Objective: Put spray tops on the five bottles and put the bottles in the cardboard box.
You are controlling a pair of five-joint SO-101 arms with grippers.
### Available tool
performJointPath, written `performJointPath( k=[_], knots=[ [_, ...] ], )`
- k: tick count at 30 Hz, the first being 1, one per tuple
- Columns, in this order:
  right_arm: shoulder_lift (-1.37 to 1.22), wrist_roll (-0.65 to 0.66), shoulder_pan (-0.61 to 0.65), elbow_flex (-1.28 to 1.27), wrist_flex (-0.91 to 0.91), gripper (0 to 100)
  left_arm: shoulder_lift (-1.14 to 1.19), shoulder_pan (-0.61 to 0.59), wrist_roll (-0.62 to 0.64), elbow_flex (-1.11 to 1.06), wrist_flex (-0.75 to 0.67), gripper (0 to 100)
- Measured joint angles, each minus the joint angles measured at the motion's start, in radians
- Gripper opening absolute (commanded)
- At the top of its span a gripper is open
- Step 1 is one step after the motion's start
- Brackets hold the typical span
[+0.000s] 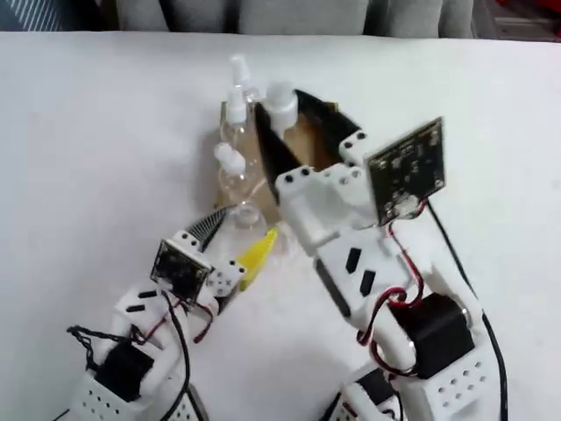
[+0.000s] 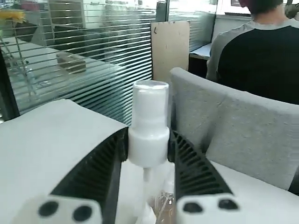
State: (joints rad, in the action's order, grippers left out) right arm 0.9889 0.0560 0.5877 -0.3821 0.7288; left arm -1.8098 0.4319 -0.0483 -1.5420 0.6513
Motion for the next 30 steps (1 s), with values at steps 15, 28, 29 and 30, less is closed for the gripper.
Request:
performJointPath(
  k=[15, 28, 29, 30],
  knots=[
    [0.109, 0.000, 0.038, -0.126, 0.009, 3.7, 0.000, -0.002, -0.009, 0.000, 0.000, 2],
    [0.109, 0.000, 0.041, -0.221, -0.005, 3.7, 0.000, 0.002, -0.009, 0.000, 0.000, 2],
    [0.109, 0.000, 0.041, -0.230, -0.005, 3.7, 0.000, 0.002, -0.009, 0.000, 0.000, 2],
    [0.109, 0.000, 0.043, -0.238, -0.005, 3.7, 0.000, 0.002, -0.009, 0.000, 0.000, 2]
  ],
)
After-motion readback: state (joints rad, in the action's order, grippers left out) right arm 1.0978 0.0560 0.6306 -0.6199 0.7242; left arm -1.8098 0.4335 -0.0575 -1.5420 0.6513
